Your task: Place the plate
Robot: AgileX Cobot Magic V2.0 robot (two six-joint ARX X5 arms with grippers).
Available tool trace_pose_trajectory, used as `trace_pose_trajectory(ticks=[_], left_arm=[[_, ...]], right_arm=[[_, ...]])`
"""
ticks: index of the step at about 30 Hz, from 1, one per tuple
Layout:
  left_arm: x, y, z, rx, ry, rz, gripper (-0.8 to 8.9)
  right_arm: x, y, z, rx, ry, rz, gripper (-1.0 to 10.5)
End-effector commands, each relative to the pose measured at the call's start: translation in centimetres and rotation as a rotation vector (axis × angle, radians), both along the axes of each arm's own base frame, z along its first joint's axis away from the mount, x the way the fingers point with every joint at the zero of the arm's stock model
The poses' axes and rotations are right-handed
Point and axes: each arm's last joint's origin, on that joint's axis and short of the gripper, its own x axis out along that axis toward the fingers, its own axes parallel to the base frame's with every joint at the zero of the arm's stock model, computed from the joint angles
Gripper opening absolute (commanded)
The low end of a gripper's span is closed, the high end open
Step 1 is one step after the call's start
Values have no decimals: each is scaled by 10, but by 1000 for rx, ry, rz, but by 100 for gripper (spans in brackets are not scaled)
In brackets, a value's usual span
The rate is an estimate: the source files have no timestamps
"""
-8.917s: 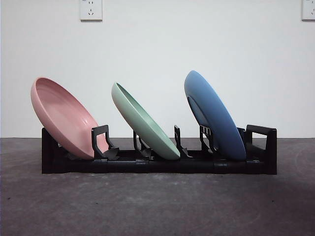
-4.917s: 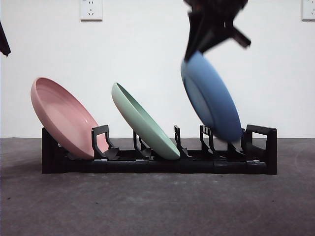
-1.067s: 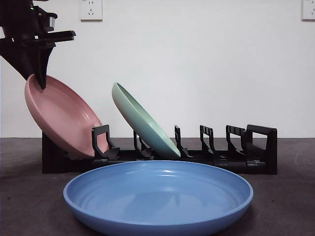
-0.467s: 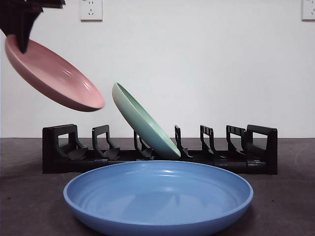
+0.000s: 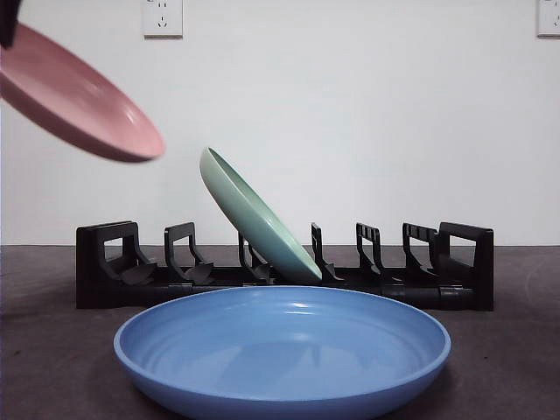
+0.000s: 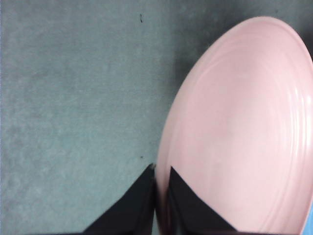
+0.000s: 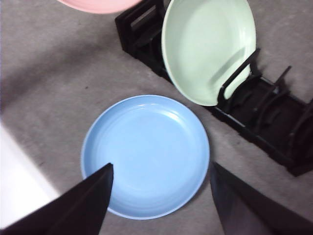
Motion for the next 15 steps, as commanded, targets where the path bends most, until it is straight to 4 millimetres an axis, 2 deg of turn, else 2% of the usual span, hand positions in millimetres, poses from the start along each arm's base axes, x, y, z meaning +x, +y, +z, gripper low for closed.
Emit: trace_pose_trajectory(ticks=[1,6,10,15], left_arm=[[-16,-1,-2,-14,-3,-5,16],[-50,1,-20,-58,-30,-4,15],[-77,4,-42,-119,-36,8,15],[-97,4,-76,-223,4,31,15]], right_arm=[[0,2,1,-20,-25,12,311],[0,1,1,-29,-38,1,311],[0,0,2,-24,-45,0,311],[-1,-3,4,-24,-64,-19,311]])
